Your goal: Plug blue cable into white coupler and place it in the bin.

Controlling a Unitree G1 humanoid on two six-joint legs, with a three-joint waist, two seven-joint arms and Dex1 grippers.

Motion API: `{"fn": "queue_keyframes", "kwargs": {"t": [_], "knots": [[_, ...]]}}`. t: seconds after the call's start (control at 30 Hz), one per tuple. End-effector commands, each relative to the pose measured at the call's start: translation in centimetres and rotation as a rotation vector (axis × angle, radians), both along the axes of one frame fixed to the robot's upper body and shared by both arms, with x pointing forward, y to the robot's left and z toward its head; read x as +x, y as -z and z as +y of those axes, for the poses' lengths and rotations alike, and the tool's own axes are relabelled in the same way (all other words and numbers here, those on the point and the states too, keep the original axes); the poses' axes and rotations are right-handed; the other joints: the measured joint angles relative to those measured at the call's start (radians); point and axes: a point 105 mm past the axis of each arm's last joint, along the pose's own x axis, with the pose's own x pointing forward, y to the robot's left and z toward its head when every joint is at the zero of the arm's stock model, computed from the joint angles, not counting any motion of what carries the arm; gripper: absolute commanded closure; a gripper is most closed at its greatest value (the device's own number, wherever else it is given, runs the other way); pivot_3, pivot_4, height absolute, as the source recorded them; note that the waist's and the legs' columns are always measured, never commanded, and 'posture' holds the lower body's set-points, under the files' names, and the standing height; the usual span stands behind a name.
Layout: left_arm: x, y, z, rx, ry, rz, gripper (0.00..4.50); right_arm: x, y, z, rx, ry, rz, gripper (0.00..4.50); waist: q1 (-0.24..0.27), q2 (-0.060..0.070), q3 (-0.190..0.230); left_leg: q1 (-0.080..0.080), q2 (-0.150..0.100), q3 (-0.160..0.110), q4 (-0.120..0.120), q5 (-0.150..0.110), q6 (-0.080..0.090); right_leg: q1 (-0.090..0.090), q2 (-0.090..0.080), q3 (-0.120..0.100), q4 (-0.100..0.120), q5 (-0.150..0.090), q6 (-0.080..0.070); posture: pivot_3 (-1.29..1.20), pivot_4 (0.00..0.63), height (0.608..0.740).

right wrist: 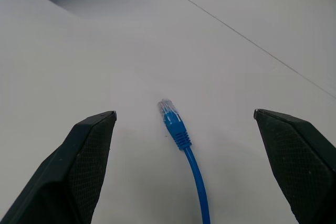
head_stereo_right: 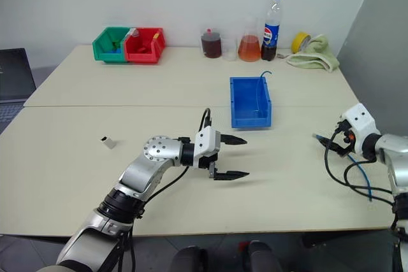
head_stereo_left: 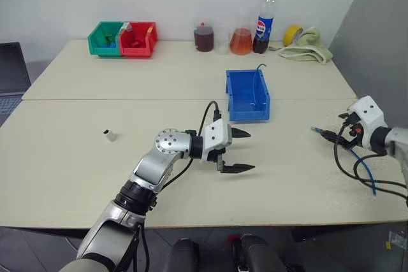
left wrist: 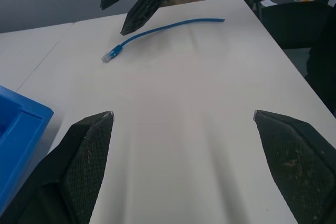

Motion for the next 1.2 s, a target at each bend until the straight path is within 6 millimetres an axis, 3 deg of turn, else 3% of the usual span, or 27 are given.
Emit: {"fn": "queue_keyframes", "kwargs": {"t": [0.03, 0.47, 0.7, 0.93, 1.03, 1.2], "knots": [[-0.4, -0.6, 0.1, -0.009, 0.016, -0.036, 0.0, 0.7, -0.8, -0.7, 0.034, -0.018, 0.035, 0.03, -0.001, 0.0, 0.0, 0.0, 0.0, 0.0, 0.0, 0.0, 0.0, 0.0, 0.0, 0.0, 0.0, 0.0, 0.0, 0.0, 0.15, 0.74], [-1.0, -0.1, 0.9, 0.004, -0.007, -0.023, 0.0, 0.1, 3.1, -1.5, 0.065, -0.081, 0.207, 0.03, 0.002, 0.0, 0.0, 0.0, 0.0, 0.0, 0.001, 0.0, 0.0, 0.0, -0.003, 0.0, 0.001, 0.0, 0.0, 0.0, 0.15, 0.74], [-1.2, -0.1, 1.1, 0.005, -0.008, -0.02, 0.0, 0.6, 3.1, -2.9, 0.081, -0.001, 0.21, 0.03, -0.001, 0.001, 0.0, 0.001, 0.0, 0.001, 0.001, 0.0, 0.0, 0.0, -0.003, 0.001, 0.002, 0.001, -0.002, 0.0, 0.15, 0.74], [-1.1, -0.4, 1.0, 0.005, -0.005, -0.022, 0.0, -0.2, 4.1, -3.4, 0.105, 0.006, 0.28, 0.03, 0.001, 0.001, 0.0, 0.001, 0.0, 0.0, 0.001, 0.0, 0.0, 0.001, -0.003, 0.0, 0.002, 0.001, -0.002, 0.0, 0.15, 0.74], [-1.1, -0.4, 1.0, 0.006, -0.002, -0.022, 0.0, -0.4, 4.2, -3.4, 0.123, 0.004, 0.299, 0.51, 0.001, 0.001, 0.0, 0.001, 0.0, 0.0, 0.001, 0.0, 0.0, 0.001, -0.003, 0.0, 0.002, 0.002, -0.002, 0.0, 0.15, 0.74], [-1.2, -0.4, 0.9, 0.004, 0.004, -0.019, 0.0, -0.6, 4.5, -3.7, 0.119, 0.011, 0.307, 1.77, 0.001, 0.001, 0.0, 0.002, 0.001, 0.0, 0.001, 0.0, 0.0, 0.001, -0.003, 0.0, 0.002, 0.002, -0.002, 0.0, 0.15, 0.74]]}}
